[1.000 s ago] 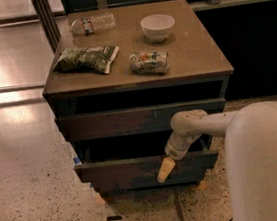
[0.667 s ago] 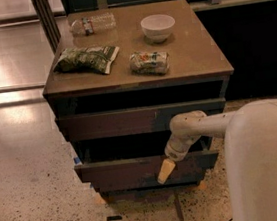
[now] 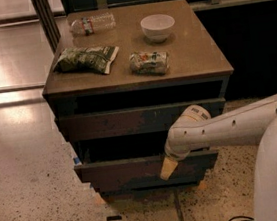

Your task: Open middle drawer

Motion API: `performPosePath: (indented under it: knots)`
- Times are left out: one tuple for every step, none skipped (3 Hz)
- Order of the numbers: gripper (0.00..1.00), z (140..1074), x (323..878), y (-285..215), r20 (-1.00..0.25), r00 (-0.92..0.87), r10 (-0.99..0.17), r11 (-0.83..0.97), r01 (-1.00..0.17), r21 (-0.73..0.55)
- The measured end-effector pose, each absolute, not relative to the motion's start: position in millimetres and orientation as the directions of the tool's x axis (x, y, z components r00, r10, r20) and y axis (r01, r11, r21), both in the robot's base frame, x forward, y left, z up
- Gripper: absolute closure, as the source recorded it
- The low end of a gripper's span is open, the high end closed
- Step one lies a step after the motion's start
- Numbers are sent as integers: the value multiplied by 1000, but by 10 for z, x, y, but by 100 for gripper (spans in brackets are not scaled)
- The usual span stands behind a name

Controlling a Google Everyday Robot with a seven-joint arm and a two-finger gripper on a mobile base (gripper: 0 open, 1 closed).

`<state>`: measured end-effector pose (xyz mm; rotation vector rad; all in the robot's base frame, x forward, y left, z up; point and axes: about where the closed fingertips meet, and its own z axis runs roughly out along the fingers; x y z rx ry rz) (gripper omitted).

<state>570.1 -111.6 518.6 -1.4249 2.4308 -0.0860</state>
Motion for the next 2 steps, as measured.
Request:
performPosePath:
  knots:
    - [0,5241,5449,-1239,-227,-493,-840,537,-818,-209]
    - [0,5230,5451,-1241,-227,-495,-839,538,-818,-204]
